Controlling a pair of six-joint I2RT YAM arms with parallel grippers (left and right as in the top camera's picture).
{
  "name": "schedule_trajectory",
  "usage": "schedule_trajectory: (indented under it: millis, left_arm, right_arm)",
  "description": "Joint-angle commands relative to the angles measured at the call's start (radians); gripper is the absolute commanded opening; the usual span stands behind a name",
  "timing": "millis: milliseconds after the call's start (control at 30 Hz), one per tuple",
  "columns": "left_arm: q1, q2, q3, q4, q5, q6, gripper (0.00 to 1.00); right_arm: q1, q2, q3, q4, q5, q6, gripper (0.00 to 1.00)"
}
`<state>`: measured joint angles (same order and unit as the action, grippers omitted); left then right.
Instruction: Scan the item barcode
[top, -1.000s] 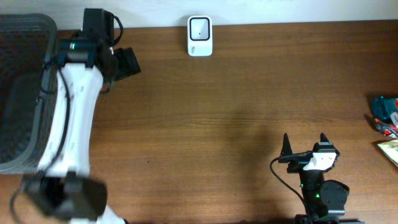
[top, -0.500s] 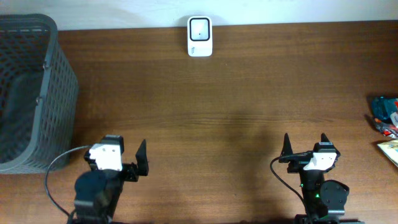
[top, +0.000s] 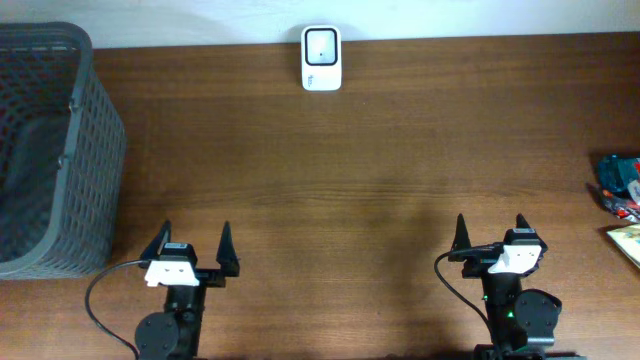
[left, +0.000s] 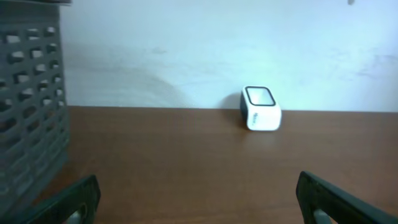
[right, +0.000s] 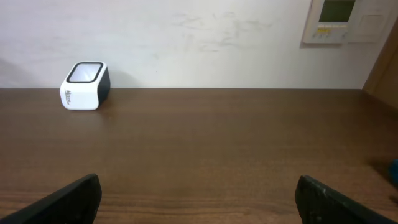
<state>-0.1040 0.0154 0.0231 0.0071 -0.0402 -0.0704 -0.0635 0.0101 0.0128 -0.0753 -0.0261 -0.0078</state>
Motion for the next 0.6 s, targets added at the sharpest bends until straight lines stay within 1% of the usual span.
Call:
schedule_trajectory:
  millis: [0, 100, 267, 333, 400, 567]
  left_arm:
    - [0.039, -0.011, -0.015, 0.003, -0.005, 0.016, 0.99]
    - [0.066, -0.011, -0.015, -0.088, -0.002, 0.016, 0.99]
    - [0.066, -0.011, -0.015, -0.089, 0.0, 0.016, 0.99]
    - [0.066, -0.011, -0.014, -0.092, 0.023, 0.078, 0.99]
    - [0.066, -0.011, -0.014, -0.092, 0.022, 0.113, 0.99]
    - [0.066, -0.011, -0.014, -0.092, 0.023, 0.113, 0.99]
  right_arm:
    - [0.004, -0.006, -0.007, -0.004, 0.005, -0.007, 0.98]
    - [0.004, -0.006, -0.007, -0.004, 0.005, -0.007, 0.98]
    - [0.004, -0.006, -0.007, -0.004, 0.005, -0.007, 0.98]
    - [0.004, -0.006, -0.007, -0.004, 0.005, -0.007, 0.99]
    - [0.004, -0.006, -0.007, -0.004, 0.005, -0.007, 0.99]
    - [0.004, -0.006, -0.007, -0.004, 0.005, -0.007, 0.99]
